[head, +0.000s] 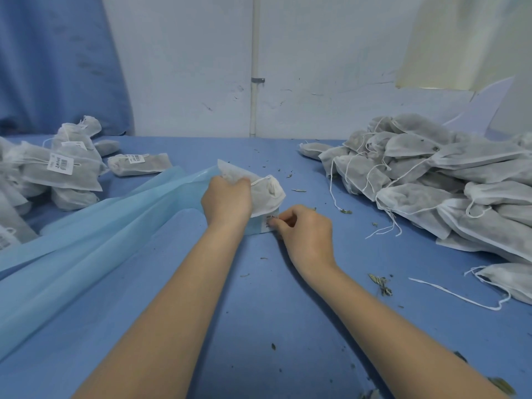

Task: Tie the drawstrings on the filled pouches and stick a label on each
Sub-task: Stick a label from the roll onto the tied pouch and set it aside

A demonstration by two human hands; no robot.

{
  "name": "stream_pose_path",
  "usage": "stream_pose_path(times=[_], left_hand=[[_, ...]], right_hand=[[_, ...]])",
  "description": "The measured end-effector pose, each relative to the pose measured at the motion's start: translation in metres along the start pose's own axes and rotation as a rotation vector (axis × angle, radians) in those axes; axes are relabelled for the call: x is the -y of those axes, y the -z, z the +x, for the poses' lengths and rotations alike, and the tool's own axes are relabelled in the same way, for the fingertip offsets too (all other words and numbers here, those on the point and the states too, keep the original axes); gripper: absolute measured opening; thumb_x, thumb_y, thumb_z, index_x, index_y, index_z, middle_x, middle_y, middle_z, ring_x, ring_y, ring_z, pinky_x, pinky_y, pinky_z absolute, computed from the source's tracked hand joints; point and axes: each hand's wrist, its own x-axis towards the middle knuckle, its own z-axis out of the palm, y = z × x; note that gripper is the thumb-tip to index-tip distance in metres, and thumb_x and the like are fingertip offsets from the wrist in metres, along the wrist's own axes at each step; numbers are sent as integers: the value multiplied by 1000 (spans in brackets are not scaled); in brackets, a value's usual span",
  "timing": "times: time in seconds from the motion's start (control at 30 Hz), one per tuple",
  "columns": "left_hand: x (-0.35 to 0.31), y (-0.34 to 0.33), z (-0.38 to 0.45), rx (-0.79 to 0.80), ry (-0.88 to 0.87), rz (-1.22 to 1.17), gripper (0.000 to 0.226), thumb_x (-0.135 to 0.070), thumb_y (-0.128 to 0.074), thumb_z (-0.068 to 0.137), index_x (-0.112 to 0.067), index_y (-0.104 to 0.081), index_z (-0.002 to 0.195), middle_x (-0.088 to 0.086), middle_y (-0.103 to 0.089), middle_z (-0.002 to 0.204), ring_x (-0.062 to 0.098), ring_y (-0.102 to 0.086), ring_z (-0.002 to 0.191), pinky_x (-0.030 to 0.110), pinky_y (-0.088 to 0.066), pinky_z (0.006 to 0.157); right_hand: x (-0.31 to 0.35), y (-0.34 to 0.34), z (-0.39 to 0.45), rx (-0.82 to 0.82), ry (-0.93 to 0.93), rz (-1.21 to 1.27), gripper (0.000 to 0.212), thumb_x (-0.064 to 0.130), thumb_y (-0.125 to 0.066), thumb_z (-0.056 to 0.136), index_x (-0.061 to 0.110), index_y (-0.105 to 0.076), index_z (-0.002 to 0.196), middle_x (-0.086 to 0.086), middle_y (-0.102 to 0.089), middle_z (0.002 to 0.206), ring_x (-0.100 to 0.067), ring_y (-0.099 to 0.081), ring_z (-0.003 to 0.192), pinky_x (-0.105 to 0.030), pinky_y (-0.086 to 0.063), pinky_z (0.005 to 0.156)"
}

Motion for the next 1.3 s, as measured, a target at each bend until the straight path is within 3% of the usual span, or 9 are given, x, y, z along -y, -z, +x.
stream_pose_path(times=[0.2, 0.43, 0.6, 0.83, 0.9, 0.97, 1.07, 1.17, 1.3], left_hand=[[1, -1, 1, -5, 4, -4, 33, -23, -54, 87, -2, -56, 113, 13, -60, 113, 31, -55, 104, 31, -41, 78], [2, -1, 2, -9, -4, -4, 32, -23, -55, 87, -2, -57, 111, 11, -61, 108, 31, -55, 102, 29, -39, 74], [2, 0, 2, -8, -3, -10, 27, -24, -55, 87, -5, -55, 107, 5, -53, 97, 27, -50, 91, 29, -37, 73], [2, 0, 1, -6, -9, -7, 25, -24, -56, 87, -6, -56, 104, 7, -57, 99, 29, -54, 97, 31, -39, 76], [0, 2, 0, -1, -10, -19, 25, -24, -57, 87, -5, -57, 104, 10, -60, 101, 31, -56, 100, 32, -40, 77], [-4, 6, -2, -1, -36, -46, 23, -25, -58, 87, -7, -57, 101, 9, -60, 100, 31, -57, 102, 32, -40, 77], [-12, 8, -9, 37, -133, -134, 17, -26, -60, 87, -13, -56, 98, 5, -63, 103, 27, -59, 102, 34, -45, 86], [-20, 5, -23, 202, -212, -196, 21, -21, -63, 88, -8, -61, 104, 8, -67, 105, 26, -63, 99, 41, -49, 92], [-20, 0, -37, 433, -257, -180, 15, -15, -63, 88, -8, -63, 101, 10, -69, 103, 26, -65, 97, 38, -51, 89]], right_hand=[[7, 1, -3, 84, 166, -183, 12, 19, -59, 92, 7, -60, 89, -9, -59, 101, -25, -54, 93, -29, -37, 76], [2, 12, -7, 195, 147, -71, 14, 18, -70, 85, 13, -59, 78, -6, -66, 89, -22, -60, 87, -32, -47, 79], [-3, 26, -7, 328, 152, -3, 17, 18, -72, 84, 19, -56, 79, -6, -69, 90, -23, -64, 88, -21, -43, 78], [-3, 42, -13, 616, 251, 8, 7, 31, -71, 85, 29, -65, 85, 5, -54, 96, 5, -50, 74, -13, -34, 69], [-1, 47, -14, 678, 206, 90, 8, 31, -72, 85, 30, -64, 82, 4, -54, 105, 7, -51, 85, -15, -39, 77], [1, 55, -13, 611, 134, 218, 10, 31, -73, 83, 26, -65, 79, 6, -57, 111, 1, -52, 107, -17, -43, 87], [5, 74, -10, 435, 133, 328, 10, 30, -72, 82, 27, -65, 76, 13, -56, 120, 11, -47, 114, -11, -36, 91], [7, 89, -9, 324, 203, 370, 11, 29, -72, 82, 30, -64, 74, 13, -47, 132, -2, -40, 128, -23, -34, 103], [6, 99, -8, 191, 239, 322, 12, 34, -72, 80, 34, -62, 74, 16, -36, 141, -5, -30, 130, -9, -22, 95]])
